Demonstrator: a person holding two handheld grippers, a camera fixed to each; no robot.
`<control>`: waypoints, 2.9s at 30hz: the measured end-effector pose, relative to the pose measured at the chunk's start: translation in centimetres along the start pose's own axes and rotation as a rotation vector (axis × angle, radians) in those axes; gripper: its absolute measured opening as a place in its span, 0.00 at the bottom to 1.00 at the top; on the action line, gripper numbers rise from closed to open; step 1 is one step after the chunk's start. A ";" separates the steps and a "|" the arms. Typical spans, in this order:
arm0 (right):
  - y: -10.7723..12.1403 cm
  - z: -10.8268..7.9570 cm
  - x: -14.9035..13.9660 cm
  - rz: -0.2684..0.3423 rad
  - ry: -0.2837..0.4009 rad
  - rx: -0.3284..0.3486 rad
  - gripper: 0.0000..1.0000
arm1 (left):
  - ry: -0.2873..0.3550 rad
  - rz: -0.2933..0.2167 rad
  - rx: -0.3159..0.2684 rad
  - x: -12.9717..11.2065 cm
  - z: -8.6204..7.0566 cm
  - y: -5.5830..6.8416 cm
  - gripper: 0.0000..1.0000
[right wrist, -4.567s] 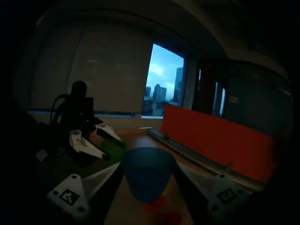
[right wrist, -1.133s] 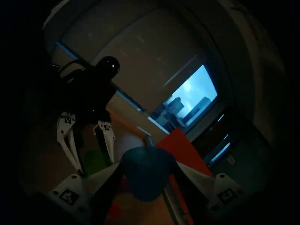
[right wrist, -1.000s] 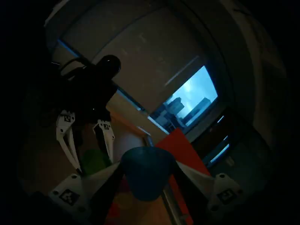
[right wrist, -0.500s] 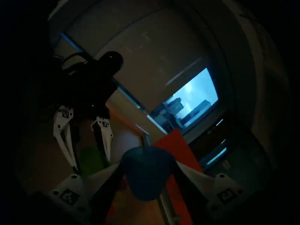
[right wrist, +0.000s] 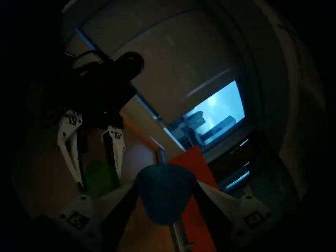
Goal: Pour water
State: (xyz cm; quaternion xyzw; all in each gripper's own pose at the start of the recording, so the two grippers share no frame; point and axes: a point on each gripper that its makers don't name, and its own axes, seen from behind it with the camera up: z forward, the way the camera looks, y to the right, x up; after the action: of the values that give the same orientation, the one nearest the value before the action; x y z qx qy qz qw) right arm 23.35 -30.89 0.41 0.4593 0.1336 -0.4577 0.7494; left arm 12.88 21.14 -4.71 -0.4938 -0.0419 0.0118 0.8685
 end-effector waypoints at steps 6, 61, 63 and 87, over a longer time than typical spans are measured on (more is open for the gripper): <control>0.0 0.1 0.1 -0.034 -0.005 -0.001 0.93 | 0.001 0.001 -0.001 0.0 0.0 0.1 0.87; 0.7 0.7 0.0 -0.209 -0.046 -0.009 0.93 | 0.049 -0.033 -0.004 0.5 0.2 0.4 0.88; 0.7 0.7 0.0 -0.214 -0.045 -0.010 0.93 | 0.051 -0.034 -0.006 0.6 0.1 0.5 0.87; 1.0 0.6 0.5 -0.267 -0.038 -0.025 0.92 | 0.051 -0.028 -0.002 0.9 0.1 0.4 0.87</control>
State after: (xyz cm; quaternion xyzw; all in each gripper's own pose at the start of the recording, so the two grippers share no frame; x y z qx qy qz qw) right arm 24.28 -31.48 1.04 0.4191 0.1850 -0.5605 0.6899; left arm 13.81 21.52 -4.98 -0.4941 -0.0267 -0.0128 0.8689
